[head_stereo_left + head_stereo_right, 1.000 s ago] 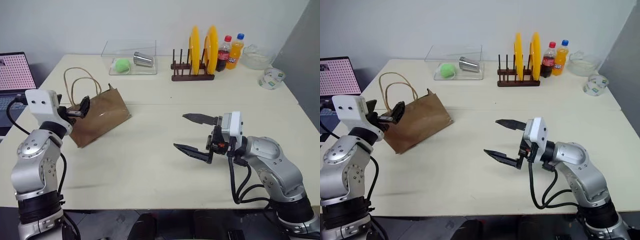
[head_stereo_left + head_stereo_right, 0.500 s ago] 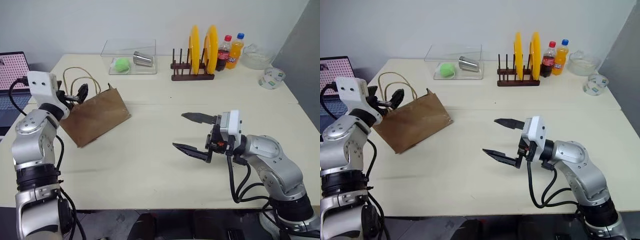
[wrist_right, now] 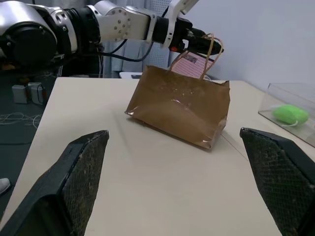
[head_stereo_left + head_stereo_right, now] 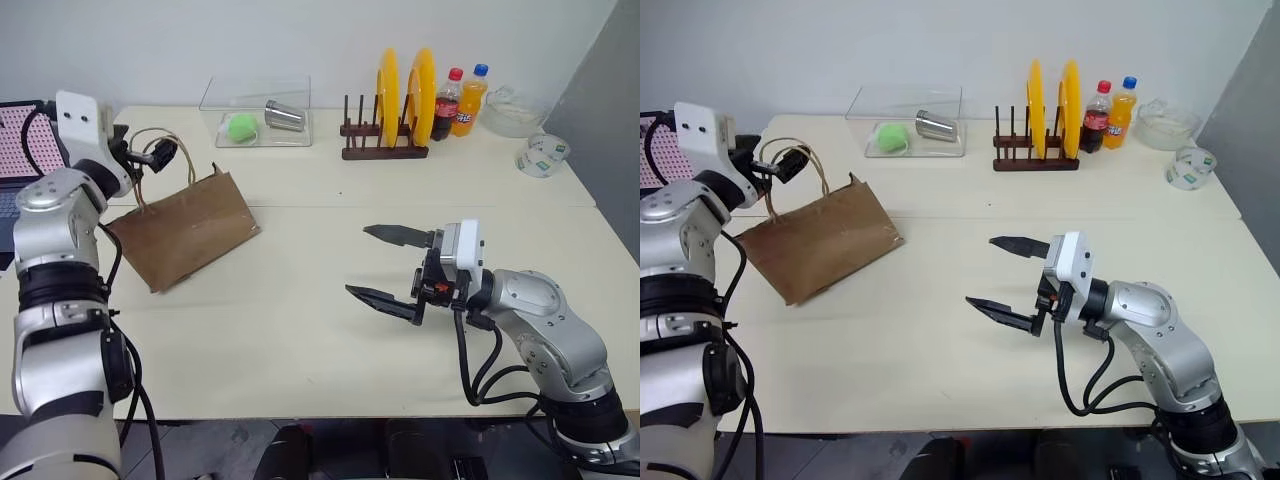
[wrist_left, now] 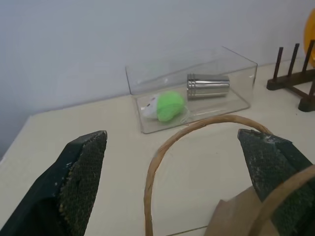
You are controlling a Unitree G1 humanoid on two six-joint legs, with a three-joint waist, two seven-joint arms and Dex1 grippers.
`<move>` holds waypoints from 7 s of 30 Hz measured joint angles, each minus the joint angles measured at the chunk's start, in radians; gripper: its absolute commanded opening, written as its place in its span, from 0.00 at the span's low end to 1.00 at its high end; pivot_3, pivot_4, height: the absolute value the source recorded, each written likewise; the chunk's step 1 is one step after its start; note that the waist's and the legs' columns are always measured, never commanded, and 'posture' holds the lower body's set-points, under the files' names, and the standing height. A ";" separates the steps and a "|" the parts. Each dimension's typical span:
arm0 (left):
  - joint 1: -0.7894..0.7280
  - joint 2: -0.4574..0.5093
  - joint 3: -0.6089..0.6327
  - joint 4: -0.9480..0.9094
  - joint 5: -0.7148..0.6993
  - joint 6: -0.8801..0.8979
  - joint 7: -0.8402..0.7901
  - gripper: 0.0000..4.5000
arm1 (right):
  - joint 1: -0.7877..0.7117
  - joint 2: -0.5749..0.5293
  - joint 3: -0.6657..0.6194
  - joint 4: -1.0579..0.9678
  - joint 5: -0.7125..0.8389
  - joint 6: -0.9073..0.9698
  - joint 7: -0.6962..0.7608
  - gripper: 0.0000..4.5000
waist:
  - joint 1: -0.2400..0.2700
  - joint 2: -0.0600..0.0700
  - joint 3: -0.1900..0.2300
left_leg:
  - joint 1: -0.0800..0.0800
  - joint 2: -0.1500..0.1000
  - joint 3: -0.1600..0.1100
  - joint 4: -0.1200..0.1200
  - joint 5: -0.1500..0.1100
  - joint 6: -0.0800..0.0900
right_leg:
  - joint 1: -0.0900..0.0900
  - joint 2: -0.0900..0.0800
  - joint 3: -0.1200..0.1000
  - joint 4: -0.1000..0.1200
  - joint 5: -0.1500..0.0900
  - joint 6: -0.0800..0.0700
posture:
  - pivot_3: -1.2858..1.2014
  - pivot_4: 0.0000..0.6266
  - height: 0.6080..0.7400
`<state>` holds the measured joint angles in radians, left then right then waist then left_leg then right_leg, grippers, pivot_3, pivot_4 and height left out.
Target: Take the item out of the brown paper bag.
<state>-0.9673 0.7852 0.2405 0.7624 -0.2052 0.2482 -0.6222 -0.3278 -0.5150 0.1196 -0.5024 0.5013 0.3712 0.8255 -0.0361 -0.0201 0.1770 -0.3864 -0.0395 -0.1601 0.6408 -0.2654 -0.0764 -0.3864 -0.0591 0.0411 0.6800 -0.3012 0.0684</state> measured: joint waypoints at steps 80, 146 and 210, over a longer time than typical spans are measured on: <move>-0.614 -0.568 -0.157 0.611 0.277 -0.456 -0.374 0.00 | 0.461 0.048 -0.137 -0.434 0.003 0.184 -0.521 1.00 | -0.023 -0.006 0.003 | -0.009 -0.001 -0.001 0.006 0.000 0.000 | -0.004 0.000 -0.002 0.003 0.000 0.000 | 0.52 0.24 1.00; 0.620 -0.270 -0.034 -1.169 -0.211 0.399 -0.332 0.89 | -0.495 -0.026 -0.004 0.516 -0.264 0.012 -0.263 0.00 | -0.045 -0.001 0.001 | -0.004 0.001 0.000 0.017 0.000 0.002 | -0.001 0.001 0.002 0.017 0.000 0.000 | 0.52 0.24 1.00; 0.798 -0.140 -0.168 -1.220 -0.319 0.193 -0.272 0.89 | -1.063 0.202 0.215 1.687 -0.819 -0.641 0.047 0.00 | -0.051 0.004 0.004 | 0.000 0.002 0.003 0.003 0.003 -0.004 | -0.003 0.002 0.005 0.008 0.001 -0.002 | 0.52 0.24 1.00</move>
<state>-0.1697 0.6450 0.0726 -0.4572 -0.5241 0.4411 -0.8942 -1.3906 -0.3131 0.3343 1.1843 -0.3178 -0.2701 0.8728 -0.0875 -0.0163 0.1811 -0.3866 -0.0378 -0.1574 0.6437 -0.2624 -0.0803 -0.3898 -0.0573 0.0459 0.6877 -0.2997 0.0659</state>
